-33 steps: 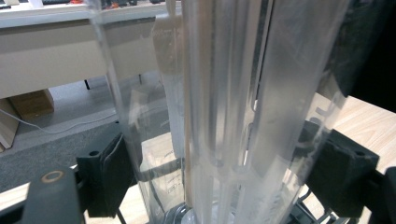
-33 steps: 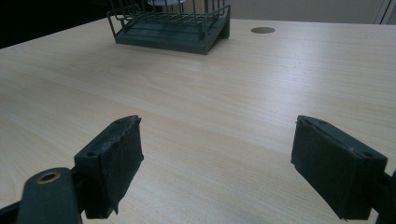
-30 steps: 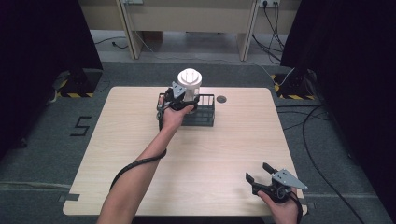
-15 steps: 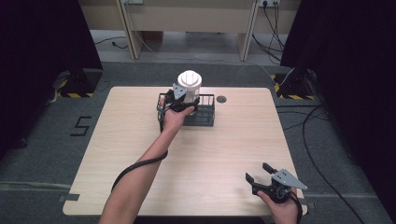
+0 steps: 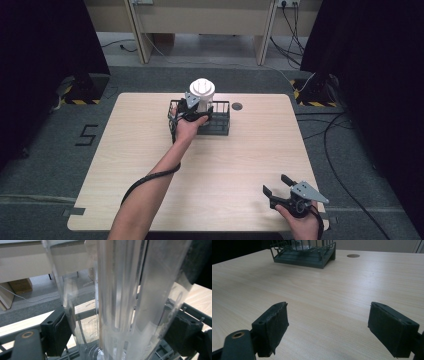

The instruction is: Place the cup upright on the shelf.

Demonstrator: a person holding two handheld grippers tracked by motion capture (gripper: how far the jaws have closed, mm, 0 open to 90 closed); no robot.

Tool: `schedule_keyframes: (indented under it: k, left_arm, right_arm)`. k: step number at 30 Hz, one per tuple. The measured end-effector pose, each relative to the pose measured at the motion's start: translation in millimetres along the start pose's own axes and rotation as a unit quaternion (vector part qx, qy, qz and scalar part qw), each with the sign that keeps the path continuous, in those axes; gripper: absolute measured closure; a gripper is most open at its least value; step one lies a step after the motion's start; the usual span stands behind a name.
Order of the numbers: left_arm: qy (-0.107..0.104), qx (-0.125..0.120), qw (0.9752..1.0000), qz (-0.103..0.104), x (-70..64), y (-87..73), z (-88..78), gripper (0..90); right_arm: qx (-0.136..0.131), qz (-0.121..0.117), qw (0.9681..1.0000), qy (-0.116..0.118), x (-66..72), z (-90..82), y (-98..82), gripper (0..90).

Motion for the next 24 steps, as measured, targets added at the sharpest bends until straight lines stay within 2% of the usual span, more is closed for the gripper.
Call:
schedule_keyframes:
  k: [8, 19, 24]
  left_arm:
    - [-0.001, -0.005, 1.0, -0.009, 0.7, -2.0, -1.3, 17.2]
    - [-0.009, 0.007, 0.9999, -0.012, 0.6, -6.9, -4.1, 15.0]
    - [-0.008, 0.003, 1.0, -0.005, -0.1, -6.7, -8.3, 14.7]
  right_arm:
    - [0.003, -0.002, 1.0, -0.001, 0.1, 0.5, 0.0, 16.9]
    - [0.003, -0.003, 1.0, 0.0, 0.5, 0.3, -0.2, 16.9]
    - [0.004, -0.003, 1.0, 0.0, 0.6, 0.5, -0.2, 16.9]
Point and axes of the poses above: each handheld gripper's, and its own axes: z roughly forward along the jaws, y roughly out of its top, x roughly to its left, the point moved 4 cm from there along z, roughly forward along the jaws, and after that the axes turned 13 degrees about z, right-handed, at the moved point
